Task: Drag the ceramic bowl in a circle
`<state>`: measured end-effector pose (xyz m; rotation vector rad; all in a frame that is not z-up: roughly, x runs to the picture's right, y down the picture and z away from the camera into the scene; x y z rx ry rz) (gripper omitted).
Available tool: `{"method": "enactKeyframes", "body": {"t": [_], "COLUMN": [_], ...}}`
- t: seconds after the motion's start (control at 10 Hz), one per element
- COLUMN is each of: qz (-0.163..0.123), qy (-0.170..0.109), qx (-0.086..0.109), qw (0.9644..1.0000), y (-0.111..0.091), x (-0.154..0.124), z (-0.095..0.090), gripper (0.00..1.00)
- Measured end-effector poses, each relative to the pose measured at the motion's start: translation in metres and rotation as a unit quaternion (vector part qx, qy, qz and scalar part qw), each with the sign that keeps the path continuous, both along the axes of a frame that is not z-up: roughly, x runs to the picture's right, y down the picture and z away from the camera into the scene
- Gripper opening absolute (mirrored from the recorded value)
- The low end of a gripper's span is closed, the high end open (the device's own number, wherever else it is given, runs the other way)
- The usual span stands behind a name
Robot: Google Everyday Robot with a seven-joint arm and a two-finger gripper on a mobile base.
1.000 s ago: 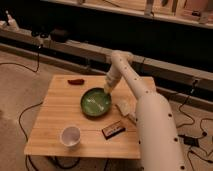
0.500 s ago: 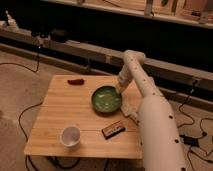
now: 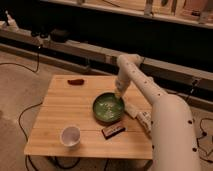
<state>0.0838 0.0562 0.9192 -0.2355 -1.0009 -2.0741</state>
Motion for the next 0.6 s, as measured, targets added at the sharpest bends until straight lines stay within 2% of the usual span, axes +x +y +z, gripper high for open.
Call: {"method": "enactKeyframes", "body": {"t": [0.1, 0.3, 0.4, 0.6], "qz": [0.0, 0.009, 0.023, 0.057], "qy": [-0.001, 0.004, 0.008, 0.003], "qx": [0.02, 0.046, 0.064, 0.093], "qw": [0.9998, 0.9989, 0.9977, 0.994], "y": [-0.006, -0.013, -0.017, -0.027], "x": [-0.021, -0.041, -0.049, -0.067], "z": [0.001, 0.007, 0.016, 0.031], "gripper": [0.21, 0.21, 0.18, 0.01]}}
